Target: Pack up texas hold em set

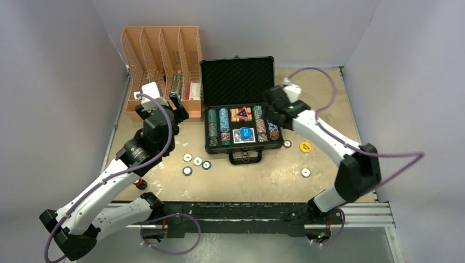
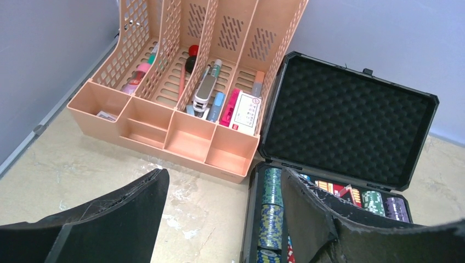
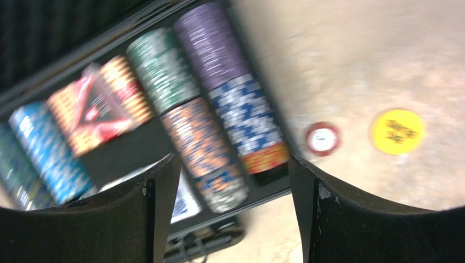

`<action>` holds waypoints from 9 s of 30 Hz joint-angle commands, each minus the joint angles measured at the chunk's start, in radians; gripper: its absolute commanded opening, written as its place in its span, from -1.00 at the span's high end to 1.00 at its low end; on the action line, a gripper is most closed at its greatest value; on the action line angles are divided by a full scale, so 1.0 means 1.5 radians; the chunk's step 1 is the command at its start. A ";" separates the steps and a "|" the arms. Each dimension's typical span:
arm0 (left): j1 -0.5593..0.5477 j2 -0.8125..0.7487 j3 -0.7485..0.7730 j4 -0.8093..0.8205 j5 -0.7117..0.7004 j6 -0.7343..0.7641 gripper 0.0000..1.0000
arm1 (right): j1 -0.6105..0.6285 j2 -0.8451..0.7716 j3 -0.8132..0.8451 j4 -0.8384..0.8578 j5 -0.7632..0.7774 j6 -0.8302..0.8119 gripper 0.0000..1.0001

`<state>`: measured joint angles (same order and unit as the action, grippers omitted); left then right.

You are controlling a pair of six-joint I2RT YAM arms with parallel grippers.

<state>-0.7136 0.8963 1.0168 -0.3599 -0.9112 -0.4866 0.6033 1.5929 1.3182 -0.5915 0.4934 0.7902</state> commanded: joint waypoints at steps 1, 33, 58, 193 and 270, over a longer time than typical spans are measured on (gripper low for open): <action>0.005 0.001 0.005 0.021 0.009 -0.002 -0.48 | -0.114 -0.088 -0.096 -0.014 0.074 0.077 -0.49; 0.016 0.024 0.008 0.026 0.026 -0.008 -0.50 | -0.371 0.019 -0.305 0.147 -0.121 0.028 0.03; 0.034 0.018 0.009 0.025 0.037 -0.015 -0.50 | -0.322 0.000 -0.311 0.114 -0.098 0.068 -0.10; 0.056 -0.006 0.004 0.027 0.084 -0.032 -0.49 | -0.200 -0.011 -0.279 0.027 -0.189 -0.100 -0.05; -0.162 0.523 -0.086 0.592 0.665 -0.290 -0.09 | -0.186 -0.349 -0.394 0.235 -0.460 0.103 0.29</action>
<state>-0.9504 1.6596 0.8330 0.4183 0.1226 -0.8726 0.3206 1.0840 0.6937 -0.2947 -0.1394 0.9207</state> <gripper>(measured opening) 0.579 0.426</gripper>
